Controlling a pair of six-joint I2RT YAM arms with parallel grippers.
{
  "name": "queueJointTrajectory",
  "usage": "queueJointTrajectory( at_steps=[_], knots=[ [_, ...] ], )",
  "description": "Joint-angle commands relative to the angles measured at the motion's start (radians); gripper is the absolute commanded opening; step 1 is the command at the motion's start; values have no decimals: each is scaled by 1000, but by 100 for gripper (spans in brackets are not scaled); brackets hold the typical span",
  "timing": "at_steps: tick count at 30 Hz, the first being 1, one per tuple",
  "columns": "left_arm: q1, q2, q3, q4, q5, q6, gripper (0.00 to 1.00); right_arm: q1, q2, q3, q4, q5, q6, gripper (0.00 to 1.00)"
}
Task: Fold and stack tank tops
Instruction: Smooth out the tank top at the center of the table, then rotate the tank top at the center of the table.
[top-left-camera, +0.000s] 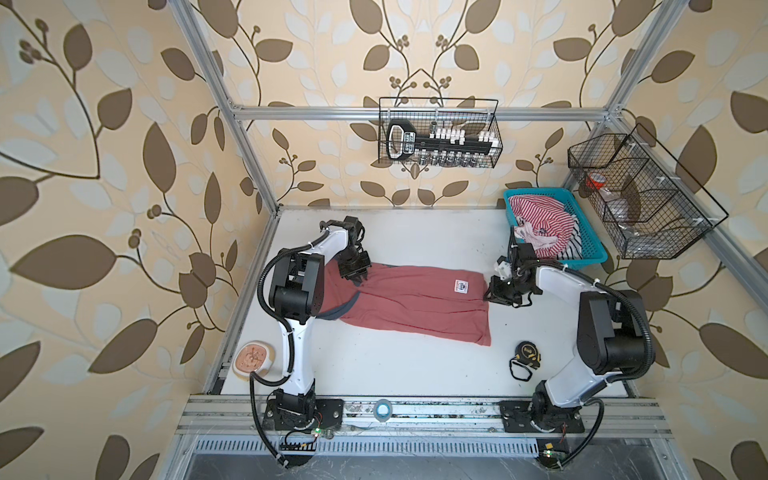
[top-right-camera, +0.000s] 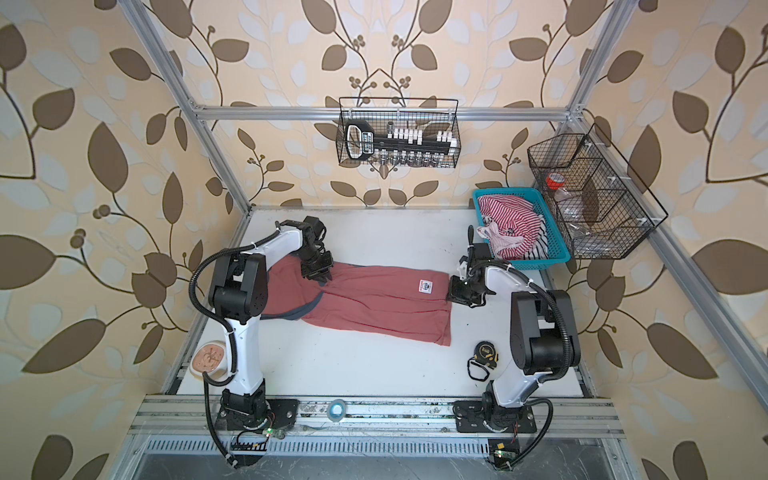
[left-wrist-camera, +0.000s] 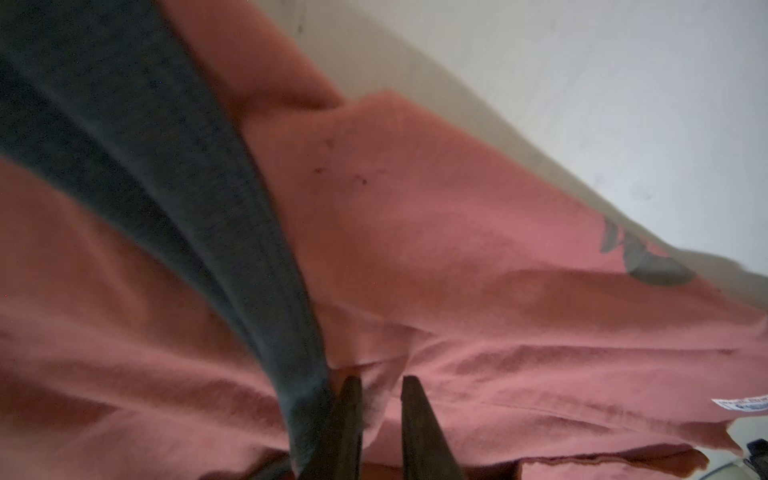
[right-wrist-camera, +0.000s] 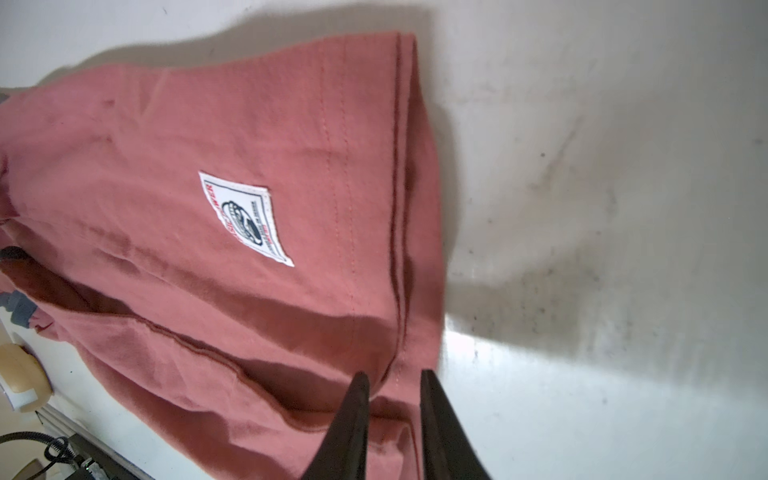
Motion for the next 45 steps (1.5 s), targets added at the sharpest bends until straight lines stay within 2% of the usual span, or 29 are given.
queueJointTrajectory(
  at_steps=[1, 8, 13, 16, 19, 26, 37, 45],
  knots=[
    [19, -78, -40, -14, -21, -3, 20, -7, -46, 3, -44, 30, -27, 24],
    [36, -139, -27, -25, -25, -3, 20, 16, -75, 63, -70, 38, -23, 26],
    [37, -131, 63, -43, -40, -3, 22, 85, 7, 159, -55, 20, -19, 25],
    [43, -78, 121, -68, -61, 4, 22, 142, 88, 234, -50, -6, -22, 17],
    [54, -20, 150, -83, -95, 10, 21, 186, 165, 300, -42, -51, -27, 0],
    [103, 73, 172, -86, -141, 15, 18, 242, 306, 365, -60, -82, -75, 0],
    [114, 223, 283, -88, -173, 10, 13, 242, 335, 241, -55, -54, -95, 0],
    [92, 348, 462, -84, -56, 32, 7, 245, 241, 25, -24, -60, -44, 0]
  ],
)
